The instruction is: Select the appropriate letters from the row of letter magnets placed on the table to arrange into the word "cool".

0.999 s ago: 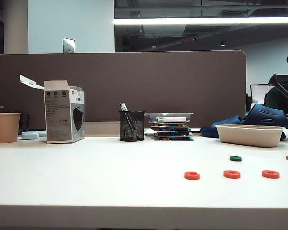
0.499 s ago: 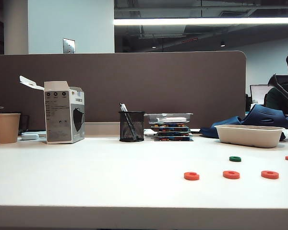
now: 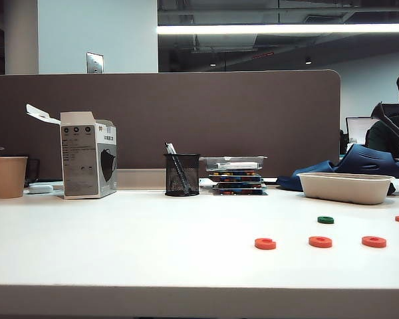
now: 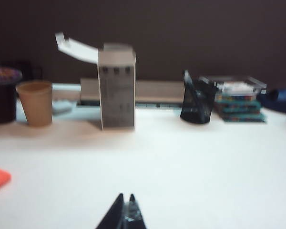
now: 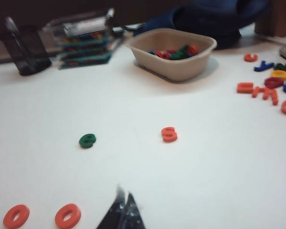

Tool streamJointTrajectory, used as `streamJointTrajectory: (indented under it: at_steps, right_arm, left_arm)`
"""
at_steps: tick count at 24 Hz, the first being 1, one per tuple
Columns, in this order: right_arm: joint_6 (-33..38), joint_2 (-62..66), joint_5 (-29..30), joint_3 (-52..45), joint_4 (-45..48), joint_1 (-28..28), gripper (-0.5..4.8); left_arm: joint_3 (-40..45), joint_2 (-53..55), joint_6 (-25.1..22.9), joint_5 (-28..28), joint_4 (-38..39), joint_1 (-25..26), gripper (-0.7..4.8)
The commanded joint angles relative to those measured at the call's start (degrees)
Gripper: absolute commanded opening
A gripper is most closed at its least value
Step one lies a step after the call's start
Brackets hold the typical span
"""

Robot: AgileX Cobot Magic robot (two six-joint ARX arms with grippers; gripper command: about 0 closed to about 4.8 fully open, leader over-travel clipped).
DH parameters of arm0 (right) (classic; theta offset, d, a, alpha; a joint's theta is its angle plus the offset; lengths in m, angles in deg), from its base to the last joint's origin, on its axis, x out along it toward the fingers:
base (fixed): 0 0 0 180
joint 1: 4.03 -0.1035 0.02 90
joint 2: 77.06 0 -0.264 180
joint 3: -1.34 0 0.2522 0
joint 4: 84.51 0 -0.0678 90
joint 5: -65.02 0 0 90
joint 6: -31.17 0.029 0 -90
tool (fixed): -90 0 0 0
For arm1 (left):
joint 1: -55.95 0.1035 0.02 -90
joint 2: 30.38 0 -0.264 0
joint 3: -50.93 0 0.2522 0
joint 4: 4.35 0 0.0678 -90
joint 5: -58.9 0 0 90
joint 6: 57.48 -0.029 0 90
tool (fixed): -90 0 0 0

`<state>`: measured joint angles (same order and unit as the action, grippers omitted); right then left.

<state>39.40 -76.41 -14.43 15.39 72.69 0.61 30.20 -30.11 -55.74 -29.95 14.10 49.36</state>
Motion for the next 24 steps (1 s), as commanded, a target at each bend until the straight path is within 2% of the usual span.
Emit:
streamJointTrajectory:
  at_steps: [1,5,24]
  right_arm:
    - [-2.8,-0.7,-0.5,-0.3,1.5,0.0,-0.01]
    - [-2.8,-0.7,-0.4,-0.3,1.0,0.0,-0.01]
    - [-2.7,-0.7,-0.4,-0.3,0.7,0.0,0.0]
  left_arm:
    - [2.8,0.0,-0.2,0.4,-5.7,-0.1,-0.05]
    - [6.3,0.0,-0.2,0.1,-9.9,-0.1,-0.05]
    - [6.5,0.0,0.6,0.2,-9.4,0.0,-0.05]
